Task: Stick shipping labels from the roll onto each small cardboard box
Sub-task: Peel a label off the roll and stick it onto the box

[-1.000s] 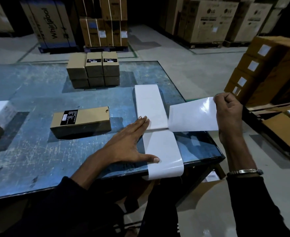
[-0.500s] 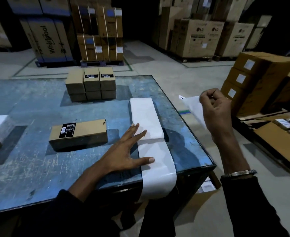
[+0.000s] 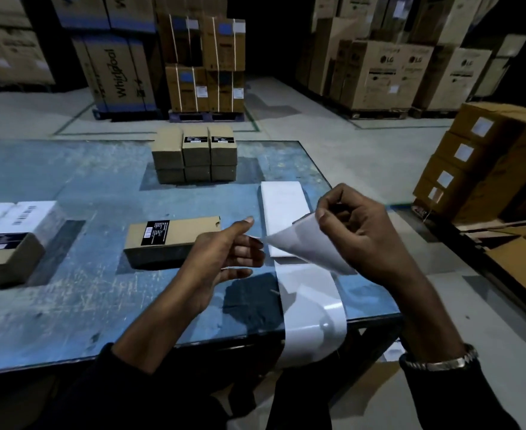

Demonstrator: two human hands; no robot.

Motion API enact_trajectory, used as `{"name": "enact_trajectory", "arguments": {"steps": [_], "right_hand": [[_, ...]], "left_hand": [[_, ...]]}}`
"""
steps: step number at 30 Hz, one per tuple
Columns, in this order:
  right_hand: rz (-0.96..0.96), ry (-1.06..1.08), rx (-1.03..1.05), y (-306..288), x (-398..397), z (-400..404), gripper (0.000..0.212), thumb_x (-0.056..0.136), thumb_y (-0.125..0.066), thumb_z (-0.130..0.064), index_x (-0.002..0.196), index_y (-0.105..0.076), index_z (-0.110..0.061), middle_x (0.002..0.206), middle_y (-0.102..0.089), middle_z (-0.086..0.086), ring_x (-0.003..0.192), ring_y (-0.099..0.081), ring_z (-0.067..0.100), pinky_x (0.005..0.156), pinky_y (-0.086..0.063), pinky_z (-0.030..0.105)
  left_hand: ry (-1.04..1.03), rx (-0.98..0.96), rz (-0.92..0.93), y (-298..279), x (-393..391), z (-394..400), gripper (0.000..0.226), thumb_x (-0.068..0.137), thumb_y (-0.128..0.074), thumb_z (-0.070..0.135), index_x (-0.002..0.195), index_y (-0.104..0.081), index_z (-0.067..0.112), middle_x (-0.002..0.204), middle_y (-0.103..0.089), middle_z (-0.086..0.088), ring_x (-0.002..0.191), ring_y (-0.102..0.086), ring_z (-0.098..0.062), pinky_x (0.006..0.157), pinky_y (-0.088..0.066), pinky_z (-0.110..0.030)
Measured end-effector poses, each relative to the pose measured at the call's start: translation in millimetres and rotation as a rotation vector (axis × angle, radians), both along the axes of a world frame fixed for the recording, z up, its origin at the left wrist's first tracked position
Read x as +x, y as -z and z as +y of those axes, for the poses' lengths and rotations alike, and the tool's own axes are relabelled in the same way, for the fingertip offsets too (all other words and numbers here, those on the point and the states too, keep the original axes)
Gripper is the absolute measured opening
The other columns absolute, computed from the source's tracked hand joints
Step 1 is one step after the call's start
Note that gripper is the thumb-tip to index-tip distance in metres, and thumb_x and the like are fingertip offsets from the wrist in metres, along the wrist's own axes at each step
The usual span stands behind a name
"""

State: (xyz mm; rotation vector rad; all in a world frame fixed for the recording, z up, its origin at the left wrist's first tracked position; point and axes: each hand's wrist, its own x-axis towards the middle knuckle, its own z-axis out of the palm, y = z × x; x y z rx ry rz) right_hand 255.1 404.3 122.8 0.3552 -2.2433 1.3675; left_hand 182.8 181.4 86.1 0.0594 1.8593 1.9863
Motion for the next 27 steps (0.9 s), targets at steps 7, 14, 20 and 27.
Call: {"name": "enact_trajectory", "arguments": {"steps": [7, 14, 20, 27], "right_hand": [[-0.126, -0.214, 0.117, 6.9, -1.8, -27.7, 0.006, 0.093, -0.076, -0.022, 0.096, -0.076, -0.017, 0.126, -0.076, -0.007, 0.128, -0.067, 0.019, 0.104, -0.054, 0.047], [-0.086, 0.033, -0.194, 21.3, -16.1, -61.1, 0.059, 0.075, -0.082, -0.066, 0.123, -0.073, -0.033, 0.143, -0.065, -0.014, 0.139, -0.057, 0.008, 0.111, -0.050, 0.046], [-0.457, 0.149, -0.521, 58.6, -19.2, -115.6, 0.046, 0.081, -0.084, -0.062, 0.108, -0.079, -0.025, 0.099, -0.082, 0.002, 0.100, -0.077, 0.019, 0.081, -0.057, 0.037], [-0.476, 0.198, -0.720, 65.1, -28.9, -151.6, 0.022, 0.085, -0.083, -0.033, 0.080, -0.080, -0.011, 0.087, -0.079, 0.016, 0.073, -0.066, 0.019, 0.064, -0.050, 0.030]], "left_hand": [[-0.129, 0.024, 0.110, -2.3, -16.0, -35.5, 0.020, 0.097, -0.073, 0.017, 0.105, -0.080, 0.000, 0.079, -0.078, -0.011, 0.086, -0.078, -0.037, 0.071, -0.065, -0.035], [-0.169, 0.102, 0.329, -10.9, -44.4, -87.5, 0.020, 0.100, -0.070, 0.023, 0.099, -0.080, 0.005, 0.088, -0.074, -0.012, 0.072, -0.060, -0.014, 0.054, -0.041, -0.020], [-0.133, 0.118, 0.354, -7.5, -79.6, -120.3, 0.023, 0.100, -0.069, 0.024, 0.103, -0.079, 0.003, 0.075, -0.068, 0.000, 0.063, -0.051, -0.009, 0.049, -0.034, -0.017], [-0.088, 0.062, 0.349, 2.6, -111.9, -139.0, 0.019, 0.098, -0.073, 0.030, 0.099, -0.085, 0.015, 0.084, -0.073, -0.001, 0.069, -0.054, -0.011, 0.054, -0.037, -0.020]]}}
